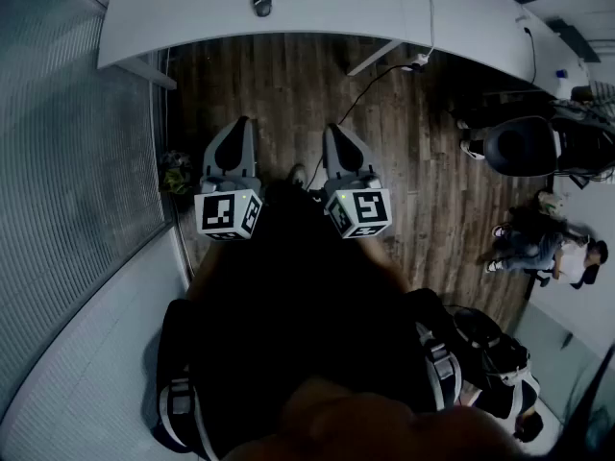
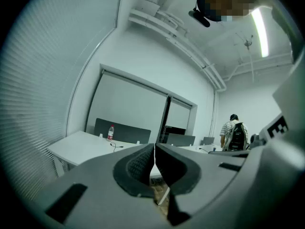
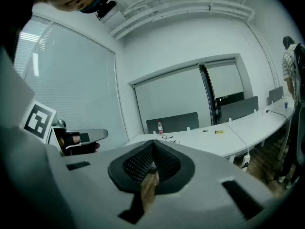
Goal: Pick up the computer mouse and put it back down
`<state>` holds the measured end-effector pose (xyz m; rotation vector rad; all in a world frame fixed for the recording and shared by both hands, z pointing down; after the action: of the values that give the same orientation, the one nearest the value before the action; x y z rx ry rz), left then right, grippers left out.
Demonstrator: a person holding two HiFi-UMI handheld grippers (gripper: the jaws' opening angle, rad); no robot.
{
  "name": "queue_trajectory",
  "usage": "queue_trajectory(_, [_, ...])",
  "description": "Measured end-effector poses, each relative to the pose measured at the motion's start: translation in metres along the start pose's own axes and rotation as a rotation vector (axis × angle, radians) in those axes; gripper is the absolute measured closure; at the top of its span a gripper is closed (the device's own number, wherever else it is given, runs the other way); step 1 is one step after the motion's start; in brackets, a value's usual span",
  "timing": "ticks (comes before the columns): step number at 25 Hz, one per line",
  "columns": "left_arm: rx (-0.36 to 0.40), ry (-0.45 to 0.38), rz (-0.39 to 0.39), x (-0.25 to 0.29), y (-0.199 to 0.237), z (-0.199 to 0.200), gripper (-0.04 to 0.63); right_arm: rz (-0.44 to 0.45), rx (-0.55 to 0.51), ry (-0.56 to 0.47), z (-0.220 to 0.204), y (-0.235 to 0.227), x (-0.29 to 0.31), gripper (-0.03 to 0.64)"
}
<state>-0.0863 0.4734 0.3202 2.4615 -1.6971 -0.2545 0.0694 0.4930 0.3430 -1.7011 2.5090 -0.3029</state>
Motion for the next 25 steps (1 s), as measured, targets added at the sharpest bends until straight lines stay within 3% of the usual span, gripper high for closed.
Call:
queue_trajectory(13, [0.017,-0.002,0.004,0.015,-0.017,-0.004,0.589,0.000,0.027,-0.040,0.011,-0.028,-0.003,0.617])
queue_trajectory(25, [0.044,0.001,0.047,0.038,-0.062,-0.014,0.589,0.014,0.007,-0.014,0.011,-0.085,-0.020,0.617])
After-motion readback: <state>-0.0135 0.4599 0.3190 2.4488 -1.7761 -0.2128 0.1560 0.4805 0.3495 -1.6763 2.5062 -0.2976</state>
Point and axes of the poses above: the fingertips, and each gripper's own axes: x forward along the fingers, y to its left, z out of its top, the point moved 1 cm from there along -x, backward along the fingers, and after that the axes turned 8 degrees about -y, right-handed, at the moved point
